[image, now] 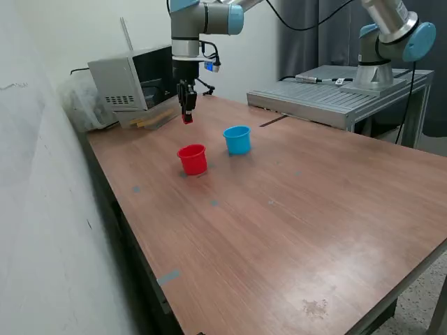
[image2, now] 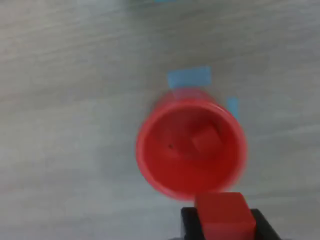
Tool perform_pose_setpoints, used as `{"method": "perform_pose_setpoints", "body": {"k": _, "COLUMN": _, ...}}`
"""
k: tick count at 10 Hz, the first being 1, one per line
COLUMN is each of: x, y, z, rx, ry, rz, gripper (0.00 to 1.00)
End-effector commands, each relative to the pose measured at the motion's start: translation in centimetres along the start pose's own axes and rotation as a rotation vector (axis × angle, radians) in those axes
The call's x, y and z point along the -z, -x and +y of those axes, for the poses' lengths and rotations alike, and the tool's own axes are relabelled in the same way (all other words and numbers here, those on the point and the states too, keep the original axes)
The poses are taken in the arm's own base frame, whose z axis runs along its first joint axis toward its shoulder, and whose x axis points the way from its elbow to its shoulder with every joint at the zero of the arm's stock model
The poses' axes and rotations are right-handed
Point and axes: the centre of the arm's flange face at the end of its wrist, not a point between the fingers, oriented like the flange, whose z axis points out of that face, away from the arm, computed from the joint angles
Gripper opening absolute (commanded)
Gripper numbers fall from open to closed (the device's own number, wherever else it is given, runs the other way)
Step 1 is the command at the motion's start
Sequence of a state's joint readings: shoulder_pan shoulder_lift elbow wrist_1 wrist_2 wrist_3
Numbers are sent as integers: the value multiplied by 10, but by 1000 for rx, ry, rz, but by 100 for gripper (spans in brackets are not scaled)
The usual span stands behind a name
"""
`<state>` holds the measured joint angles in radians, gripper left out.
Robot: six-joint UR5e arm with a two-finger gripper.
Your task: Place red objects in the red bin, and blue objects in the blue bin.
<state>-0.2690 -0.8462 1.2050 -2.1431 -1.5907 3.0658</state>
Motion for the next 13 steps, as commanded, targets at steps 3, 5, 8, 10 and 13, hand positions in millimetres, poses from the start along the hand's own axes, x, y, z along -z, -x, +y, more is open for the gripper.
{"method": "perform_pose_setpoints", "body": {"k": 3, "x": -64, "y": 10, "z": -6, "rx": -12, "ry": -65, "rz": 2, "gripper": 0}}
{"method": "perform_pose_setpoints", "body": {"k": 5, "x": -72, "y": 6, "z": -5, "rx": -7, "ry": -58, "rz": 6, "gripper": 0}}
{"method": "perform_pose_setpoints", "body": {"k": 8, "x": -79, "y": 4, "z": -4, "rx": 10, "ry": -47, "rz": 13, "gripper": 0}}
{"method": "perform_pose_setpoints", "body": {"k": 10, "x": -78, "y": 5, "z": -4, "rx": 19, "ry": -44, "rz": 13, "gripper": 0}}
{"method": "perform_pose_setpoints", "body": {"k": 13, "x": -79, "y": 4, "z": -5, "rx": 21, "ry": -38, "rz": 12, "gripper": 100}}
